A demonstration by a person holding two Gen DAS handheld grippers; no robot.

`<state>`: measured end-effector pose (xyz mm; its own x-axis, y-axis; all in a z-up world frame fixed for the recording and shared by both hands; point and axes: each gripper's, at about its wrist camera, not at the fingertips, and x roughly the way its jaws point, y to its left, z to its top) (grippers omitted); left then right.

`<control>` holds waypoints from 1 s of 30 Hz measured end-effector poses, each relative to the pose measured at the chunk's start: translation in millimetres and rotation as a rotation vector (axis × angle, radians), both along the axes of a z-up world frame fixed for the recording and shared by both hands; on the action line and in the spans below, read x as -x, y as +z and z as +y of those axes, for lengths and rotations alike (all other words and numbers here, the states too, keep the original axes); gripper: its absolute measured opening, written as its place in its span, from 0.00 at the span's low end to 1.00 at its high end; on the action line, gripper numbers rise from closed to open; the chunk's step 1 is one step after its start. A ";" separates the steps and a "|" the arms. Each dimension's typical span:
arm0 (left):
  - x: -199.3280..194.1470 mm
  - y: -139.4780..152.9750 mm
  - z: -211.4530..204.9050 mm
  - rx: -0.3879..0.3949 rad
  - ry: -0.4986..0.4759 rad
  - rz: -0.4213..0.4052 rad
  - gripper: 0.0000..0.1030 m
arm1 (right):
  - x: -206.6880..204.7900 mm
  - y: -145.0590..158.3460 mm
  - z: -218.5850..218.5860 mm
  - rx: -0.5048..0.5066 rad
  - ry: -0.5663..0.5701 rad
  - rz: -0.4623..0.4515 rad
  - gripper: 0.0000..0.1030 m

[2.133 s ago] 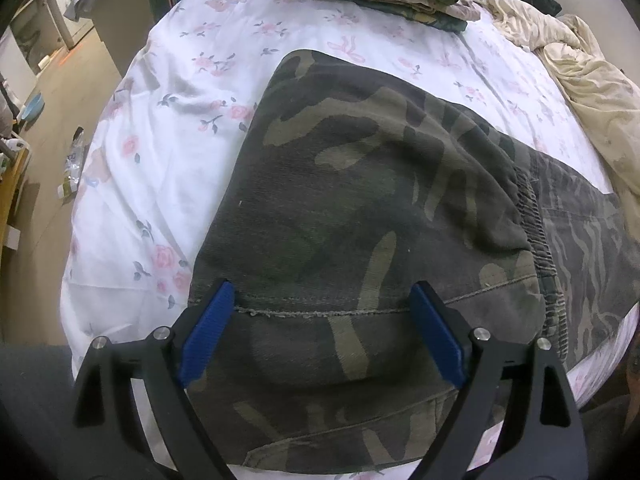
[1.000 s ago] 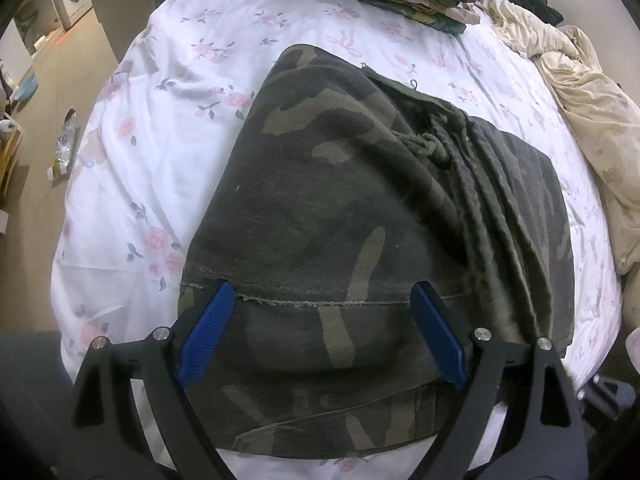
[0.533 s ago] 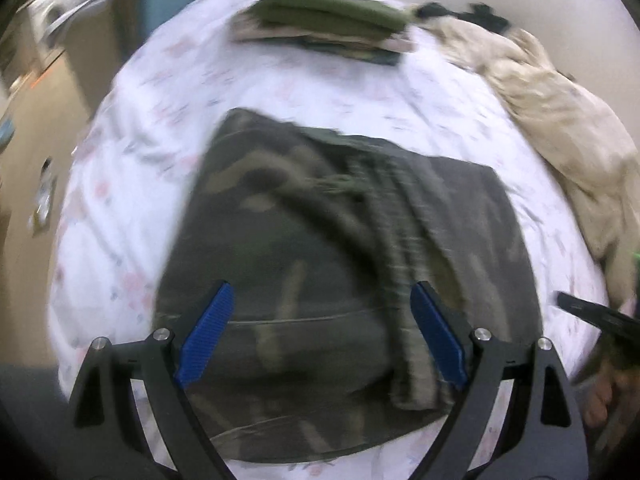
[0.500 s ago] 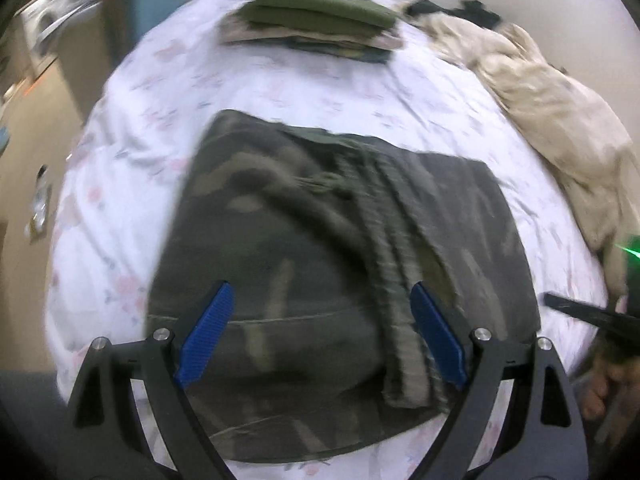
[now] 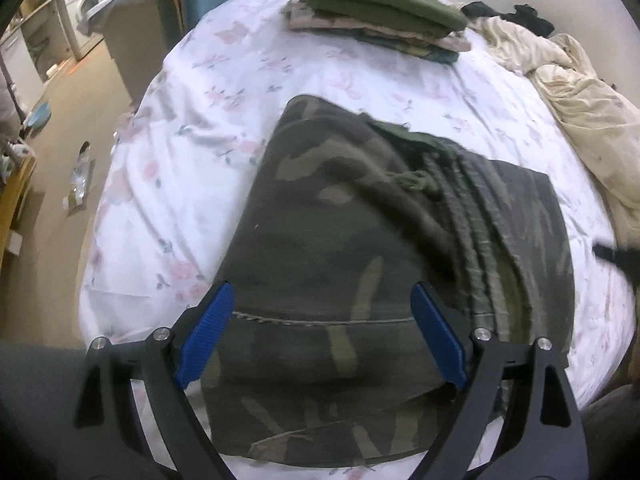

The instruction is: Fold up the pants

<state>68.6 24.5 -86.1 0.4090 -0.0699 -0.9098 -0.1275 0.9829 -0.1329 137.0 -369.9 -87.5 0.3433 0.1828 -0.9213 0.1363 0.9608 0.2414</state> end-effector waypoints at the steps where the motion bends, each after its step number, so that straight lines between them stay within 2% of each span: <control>1: -0.9 -3.6 0.7 -0.014 -0.001 0.013 0.85 | -12.8 -4.7 2.5 -0.016 -0.002 0.000 0.24; 3: -2.7 -9.9 2.9 -0.027 0.003 0.035 0.85 | -49.1 -18.4 13.0 0.009 0.012 0.003 0.24; 7: -5.6 -21.6 3.5 -0.043 0.007 0.089 0.85 | -91.5 -56.0 18.2 0.042 -0.002 0.059 0.23; 10: -6.5 -25.5 -1.2 -0.074 -0.016 0.103 0.85 | -109.0 -89.4 16.3 0.076 -0.039 0.105 0.09; 15: -9.4 -27.3 -2.9 -0.083 -0.017 0.117 0.85 | -107.2 -80.0 12.8 0.039 -0.067 0.078 0.09; 18: -9.1 -23.8 -3.2 -0.074 -0.017 0.117 0.85 | -84.2 -56.8 1.0 -0.063 -0.103 0.028 0.19; 19: -7.7 -22.6 -2.8 -0.070 -0.017 0.113 0.85 | -71.9 -47.6 -7.1 -0.111 -0.127 0.010 0.33; 20: -6.1 -21.7 -2.4 -0.068 -0.015 0.109 0.85 | -59.0 -40.3 -13.9 -0.146 -0.153 -0.006 0.58; 21: -3.8 -20.9 -2.0 -0.061 -0.014 0.107 0.85 | -41.4 -32.7 -25.0 -0.169 -0.195 -0.017 0.66; 24: 0.5 -19.3 -3.4 -0.052 -0.027 0.100 0.85 | -2.3 -30.3 -43.4 -0.216 -0.252 0.026 0.68; 26: 2.0 -15.8 -3.7 -0.048 -0.032 0.089 0.85 | 27.2 -39.3 -52.6 -0.257 -0.287 0.066 0.68; 30: 3.7 -9.6 -1.5 -0.028 -0.023 0.059 0.85 | 68.1 -57.6 -55.1 -0.251 -0.315 0.125 0.68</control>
